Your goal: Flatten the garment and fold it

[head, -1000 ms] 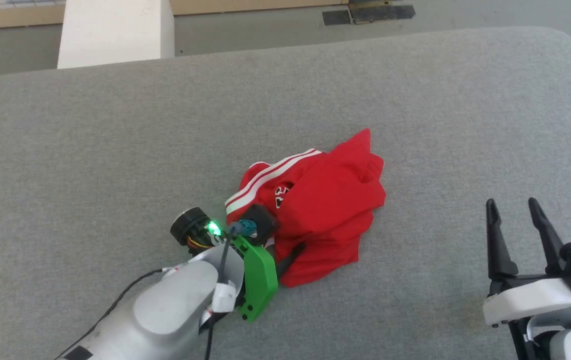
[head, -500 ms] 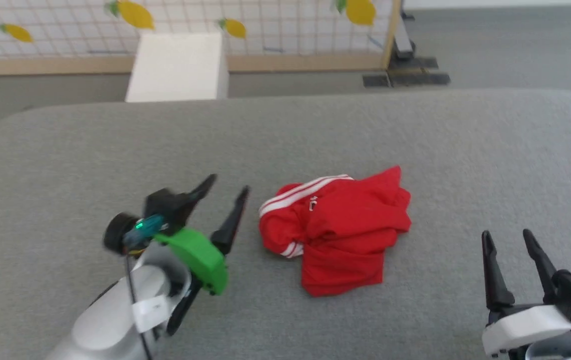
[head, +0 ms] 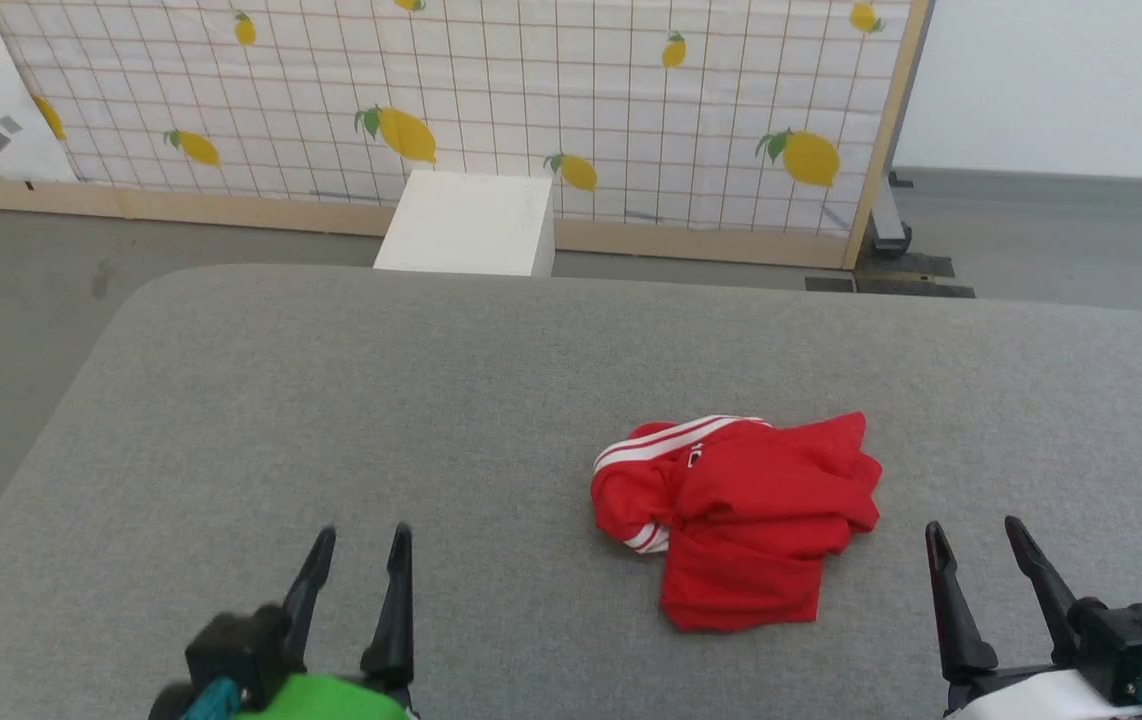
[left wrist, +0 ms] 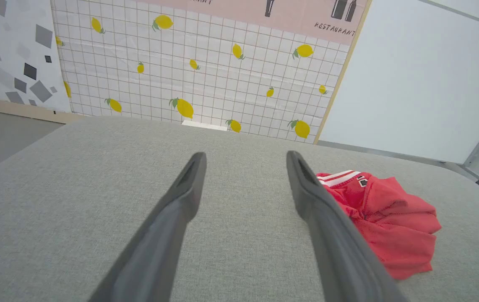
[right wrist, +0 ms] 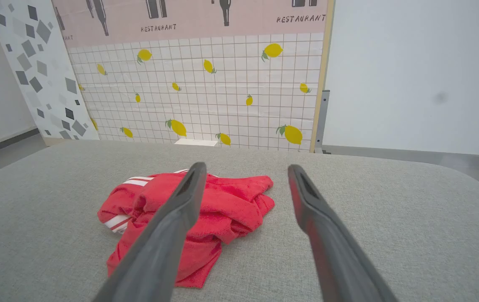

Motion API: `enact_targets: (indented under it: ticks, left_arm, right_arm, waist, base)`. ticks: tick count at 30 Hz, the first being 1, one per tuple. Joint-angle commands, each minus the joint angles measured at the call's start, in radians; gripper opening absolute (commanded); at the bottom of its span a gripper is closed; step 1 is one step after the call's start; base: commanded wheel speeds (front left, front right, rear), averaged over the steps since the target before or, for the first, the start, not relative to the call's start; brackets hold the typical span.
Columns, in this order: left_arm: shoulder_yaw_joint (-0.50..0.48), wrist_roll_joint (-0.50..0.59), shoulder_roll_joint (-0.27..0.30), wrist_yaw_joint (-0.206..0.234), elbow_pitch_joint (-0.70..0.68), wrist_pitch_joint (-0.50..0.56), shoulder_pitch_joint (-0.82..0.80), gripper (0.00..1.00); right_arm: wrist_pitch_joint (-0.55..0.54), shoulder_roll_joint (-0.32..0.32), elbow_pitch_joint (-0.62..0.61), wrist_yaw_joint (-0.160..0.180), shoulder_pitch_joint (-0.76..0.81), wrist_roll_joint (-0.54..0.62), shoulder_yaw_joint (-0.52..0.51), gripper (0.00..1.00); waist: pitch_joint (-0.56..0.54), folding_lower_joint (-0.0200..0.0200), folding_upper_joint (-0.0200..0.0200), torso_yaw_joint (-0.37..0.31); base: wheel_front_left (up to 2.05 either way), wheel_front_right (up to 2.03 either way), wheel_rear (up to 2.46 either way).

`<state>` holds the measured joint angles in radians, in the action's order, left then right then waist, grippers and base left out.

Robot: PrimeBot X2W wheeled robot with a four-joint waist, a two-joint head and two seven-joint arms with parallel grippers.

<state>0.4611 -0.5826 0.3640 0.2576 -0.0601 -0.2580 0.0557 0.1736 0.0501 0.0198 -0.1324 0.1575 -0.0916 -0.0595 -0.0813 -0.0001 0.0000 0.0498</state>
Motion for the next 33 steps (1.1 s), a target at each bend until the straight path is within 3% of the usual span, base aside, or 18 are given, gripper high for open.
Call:
enact_targets:
  ticks: [1, 5, 11, 13, 20, 25, 33]
  left_arm:
    - [-0.025, 0.021, -0.025, -0.001, -0.007, -0.004, 0.038, 1.00]
    - [-0.071, 0.065, -0.068, -0.034, -0.003, -0.004, 0.092, 1.00]
    - [-0.064, 0.078, -0.086, -0.088, 0.051, 0.000, 0.089, 1.00]
    - [-0.039, 0.062, -0.077, -0.119, 0.069, 0.075, 0.039, 1.00]
    - [0.045, 0.056, -0.074, -0.141, 0.088, 0.376, -0.151, 1.00]
    - [0.100, 0.028, -0.118, -0.160, 0.131, 0.591, -0.313, 1.00]
    - [0.147, 0.084, -0.137, -0.158, 0.267, 0.728, -0.514, 1.00]
  right_arm:
    - [0.010, 0.000, 0.000, 0.002, 0.015, -0.007, 0.003, 1.00]
    - [0.017, 0.000, 0.003, 0.002, 0.020, -0.011, 0.005, 1.00]
    - [0.017, 0.000, 0.002, 0.002, 0.009, -0.006, 0.013, 1.00]
    - [0.018, 0.000, -0.003, 0.002, 0.000, -0.007, 0.016, 1.00]
    - [0.016, 0.000, -0.022, 0.002, -0.035, 0.012, 0.008, 1.00]
    - [0.021, 0.000, -0.030, 0.002, -0.065, 0.018, 0.004, 1.00]
    - [0.044, 0.000, -0.015, 0.002, -0.111, -0.009, 0.007, 1.00]
  waist:
    - [-0.012, 0.0001, 0.0000, 0.007]
    - [-0.014, 0.0001, 0.0000, 0.010]
    - [0.004, 0.0001, 0.0000, 0.001]
    - [0.040, 0.0001, 0.0000, -0.013]
    - [0.145, 0.0001, 0.0000, -0.059]
    - [0.224, 0.0001, 0.0000, -0.098]
    - [0.313, 0.0001, 0.0000, -0.155]
  base:
    - [0.00, 0.00, 0.00]
    - [0.00, 0.00, 0.00]
    - [0.00, 0.00, 0.00]
    - [0.00, 0.00, 0.00]
    - [0.00, 0.00, 0.00]
    - [0.00, 0.00, 0.00]
    - [0.00, 0.00, 0.00]
